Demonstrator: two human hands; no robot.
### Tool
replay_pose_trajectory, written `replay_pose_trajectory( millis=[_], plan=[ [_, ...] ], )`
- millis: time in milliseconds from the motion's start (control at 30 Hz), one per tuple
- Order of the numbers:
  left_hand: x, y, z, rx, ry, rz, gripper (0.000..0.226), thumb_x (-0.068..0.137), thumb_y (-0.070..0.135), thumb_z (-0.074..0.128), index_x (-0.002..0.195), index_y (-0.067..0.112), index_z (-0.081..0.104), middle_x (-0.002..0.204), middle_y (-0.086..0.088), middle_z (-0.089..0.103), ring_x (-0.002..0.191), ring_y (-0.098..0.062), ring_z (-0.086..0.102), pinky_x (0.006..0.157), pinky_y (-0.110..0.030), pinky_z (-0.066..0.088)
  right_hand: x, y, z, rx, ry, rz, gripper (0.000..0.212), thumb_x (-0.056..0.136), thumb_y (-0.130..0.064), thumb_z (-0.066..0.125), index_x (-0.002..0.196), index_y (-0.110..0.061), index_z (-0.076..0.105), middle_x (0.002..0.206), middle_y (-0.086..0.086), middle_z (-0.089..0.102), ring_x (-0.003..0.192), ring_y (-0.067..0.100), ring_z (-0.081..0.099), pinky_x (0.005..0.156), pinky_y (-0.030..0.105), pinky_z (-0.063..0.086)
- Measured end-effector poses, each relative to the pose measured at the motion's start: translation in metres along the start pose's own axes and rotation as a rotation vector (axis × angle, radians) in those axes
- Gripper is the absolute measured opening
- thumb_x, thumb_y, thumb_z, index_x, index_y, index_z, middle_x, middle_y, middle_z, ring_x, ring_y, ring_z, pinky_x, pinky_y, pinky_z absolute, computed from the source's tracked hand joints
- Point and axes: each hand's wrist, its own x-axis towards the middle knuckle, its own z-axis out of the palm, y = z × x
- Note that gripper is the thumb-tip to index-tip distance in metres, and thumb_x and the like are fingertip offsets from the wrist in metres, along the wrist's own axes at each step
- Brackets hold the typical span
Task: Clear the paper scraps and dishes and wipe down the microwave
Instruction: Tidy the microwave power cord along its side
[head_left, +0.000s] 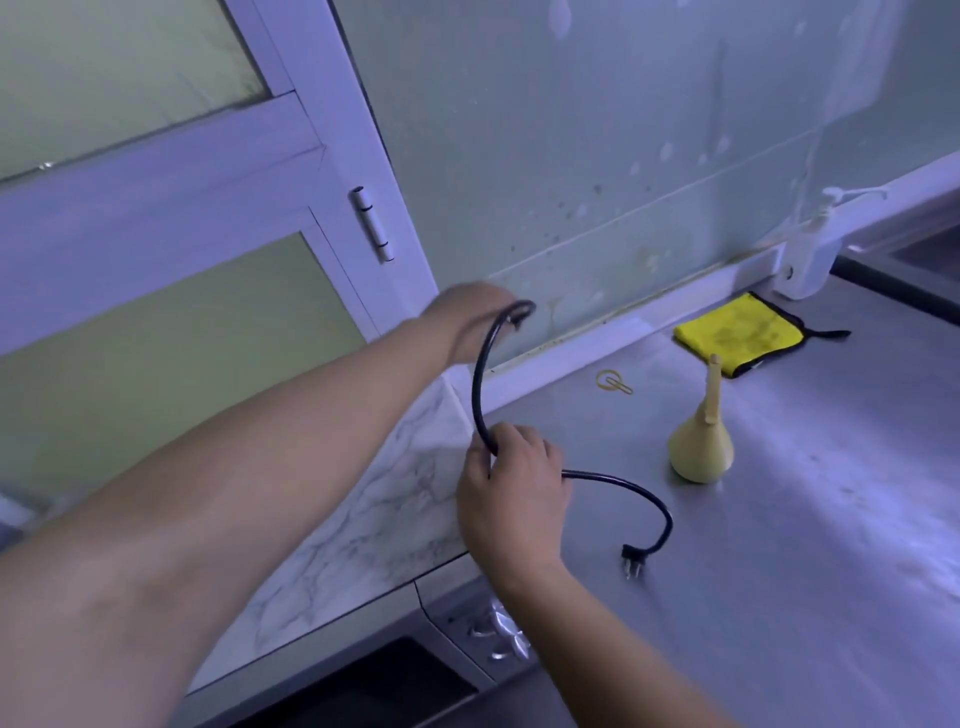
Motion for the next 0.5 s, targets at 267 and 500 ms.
replay_pose_trajectory(
  millis=[267, 500],
  plan=[
    [-0.073, 0.004, 0.029, -0.354, -0.082, -0.223, 0.053, 0.1, 0.006, 0.037, 0.148, 0.026, 0.043, 0.129, -0.016, 0.061, 0.089, -0.027, 0.06, 0.077, -0.027, 0.045, 0.01, 0.018, -0.009, 0.195, 0.005, 0.256, 0.025, 0.095, -0.025, 0.042, 0.072, -0.018, 0.051, 0.097, 0.011, 0.065, 0.106, 0.036, 0.053, 0.093, 0.047, 0.044],
    [-0.206, 0.003, 0.057, -0.431, 0.027, -0.141, 0.048, 0.094, 0.034, 0.066, 0.14, 0.026, 0.054, 0.151, 0.003, 0.044, 0.14, -0.013, 0.039, 0.116, -0.028, 0.029, 0.009, 0.138, -0.058, 0.272, 0.026, 0.42, 0.029, 0.088, -0.024, 0.055, 0.069, -0.004, 0.057, 0.06, 0.009, 0.056, 0.055, 0.031, 0.054, 0.056, 0.038, 0.046]
  ],
)
